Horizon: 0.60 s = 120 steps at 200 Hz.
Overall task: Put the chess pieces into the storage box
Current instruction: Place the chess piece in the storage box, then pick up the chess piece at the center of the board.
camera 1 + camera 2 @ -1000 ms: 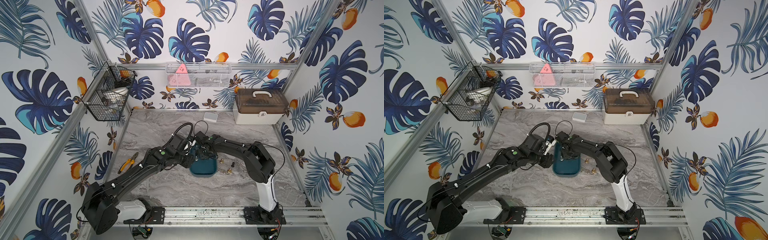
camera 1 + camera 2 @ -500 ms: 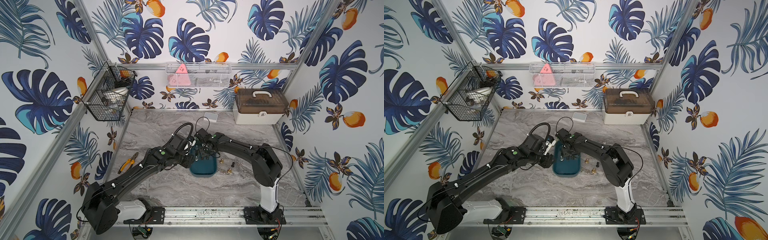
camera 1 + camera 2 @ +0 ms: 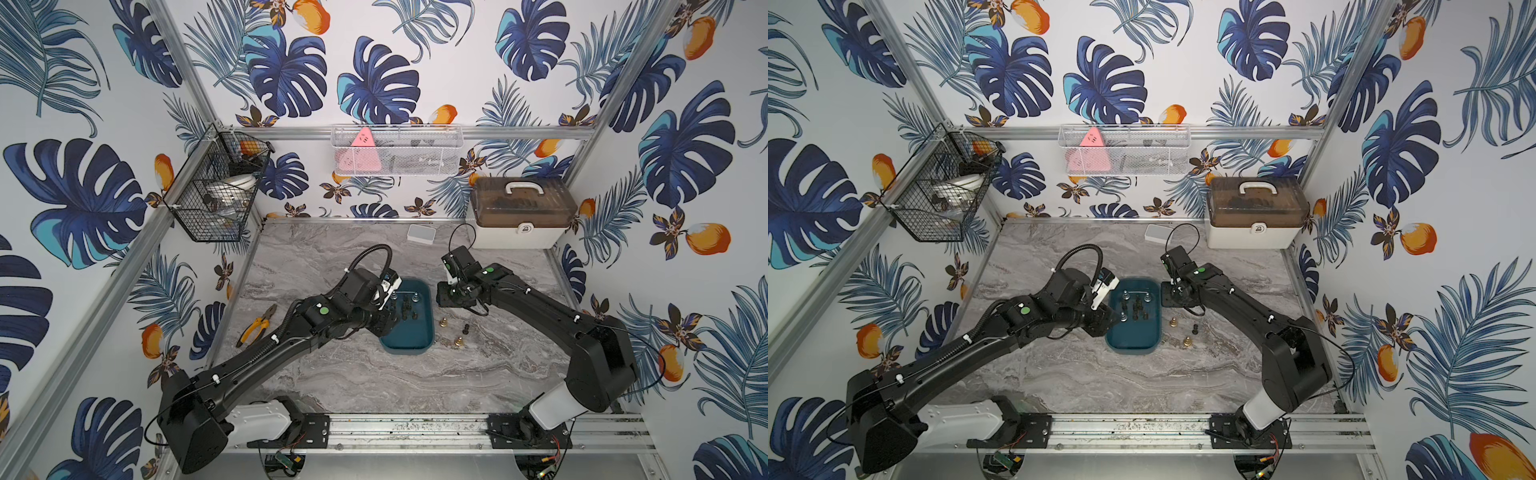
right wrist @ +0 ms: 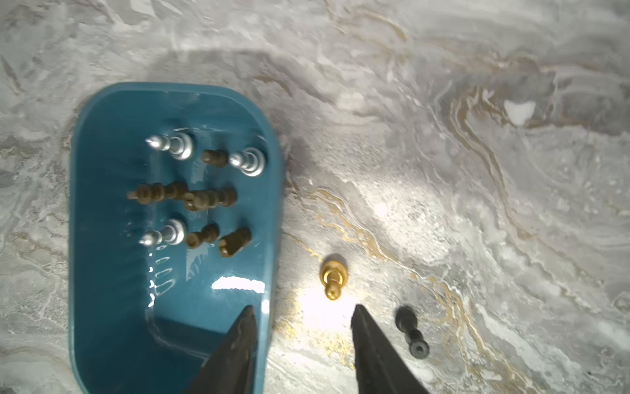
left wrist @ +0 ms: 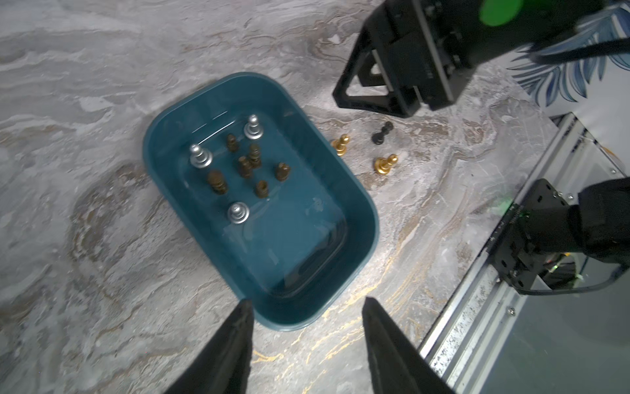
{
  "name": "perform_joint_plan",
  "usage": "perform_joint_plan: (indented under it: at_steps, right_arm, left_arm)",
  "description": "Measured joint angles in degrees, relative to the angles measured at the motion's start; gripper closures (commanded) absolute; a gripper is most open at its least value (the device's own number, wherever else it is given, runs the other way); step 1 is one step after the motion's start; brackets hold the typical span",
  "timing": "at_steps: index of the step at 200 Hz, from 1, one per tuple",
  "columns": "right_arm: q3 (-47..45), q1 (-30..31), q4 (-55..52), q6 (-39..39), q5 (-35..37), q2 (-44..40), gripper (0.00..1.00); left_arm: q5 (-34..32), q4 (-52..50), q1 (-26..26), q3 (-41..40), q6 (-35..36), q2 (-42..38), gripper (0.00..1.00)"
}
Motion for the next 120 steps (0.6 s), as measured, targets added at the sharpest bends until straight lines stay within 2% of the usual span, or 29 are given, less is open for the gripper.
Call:
perform_joint_plan:
  at_steps: [42, 120]
  right_arm:
    - [-1.68, -1.46, -0.35, -1.01, -1.01, 1.57, 0.53]
    - [-1.16, -0.2, 0.09, -1.05, -0.96, 6.86, 0.55]
  left_arm:
    - [-2.58, -2.56, -3.48, 2.86, 3.26, 3.78, 0.44]
    - [-6.03, -2.08, -3.85, -0.59, 4.68, -1.62, 0.43]
